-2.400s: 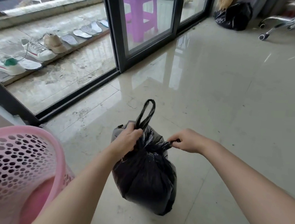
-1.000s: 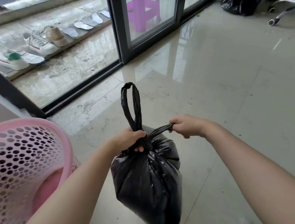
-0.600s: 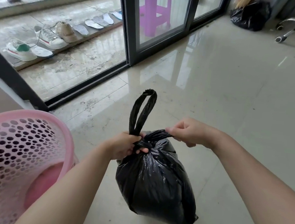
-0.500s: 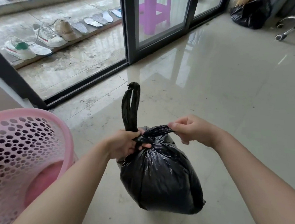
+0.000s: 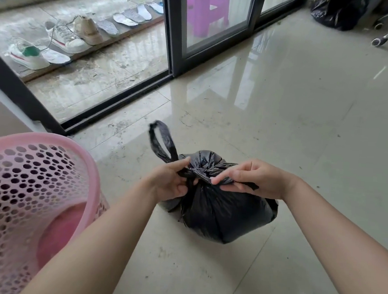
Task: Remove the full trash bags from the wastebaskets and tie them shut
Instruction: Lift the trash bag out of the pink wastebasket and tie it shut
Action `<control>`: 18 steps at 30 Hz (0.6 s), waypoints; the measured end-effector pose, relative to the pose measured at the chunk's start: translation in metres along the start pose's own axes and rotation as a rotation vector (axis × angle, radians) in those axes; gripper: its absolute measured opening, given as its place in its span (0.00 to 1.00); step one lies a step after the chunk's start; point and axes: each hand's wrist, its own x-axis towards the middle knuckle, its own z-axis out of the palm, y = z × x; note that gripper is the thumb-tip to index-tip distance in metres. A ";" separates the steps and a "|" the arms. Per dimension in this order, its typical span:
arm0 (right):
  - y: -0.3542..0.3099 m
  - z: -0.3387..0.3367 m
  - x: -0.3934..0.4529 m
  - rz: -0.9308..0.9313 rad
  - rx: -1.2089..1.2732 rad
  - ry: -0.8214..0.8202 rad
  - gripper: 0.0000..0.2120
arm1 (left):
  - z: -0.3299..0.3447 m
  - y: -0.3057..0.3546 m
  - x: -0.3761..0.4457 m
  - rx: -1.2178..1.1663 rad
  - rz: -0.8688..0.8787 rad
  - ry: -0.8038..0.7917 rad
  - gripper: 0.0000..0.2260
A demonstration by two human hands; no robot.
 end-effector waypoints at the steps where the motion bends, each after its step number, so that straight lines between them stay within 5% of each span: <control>1: 0.001 -0.001 -0.001 0.036 -0.020 -0.011 0.12 | 0.002 -0.001 0.001 0.018 -0.005 0.022 0.13; 7: 0.000 -0.007 -0.003 0.244 -0.110 -0.015 0.13 | 0.002 -0.011 0.006 0.024 0.028 0.052 0.22; 12: -0.012 -0.013 -0.002 0.046 -0.596 0.512 0.03 | -0.003 -0.012 0.004 0.186 0.046 0.007 0.21; 18: -0.004 0.005 0.010 0.188 -0.924 0.187 0.34 | 0.011 -0.008 0.001 0.372 0.110 -0.141 0.21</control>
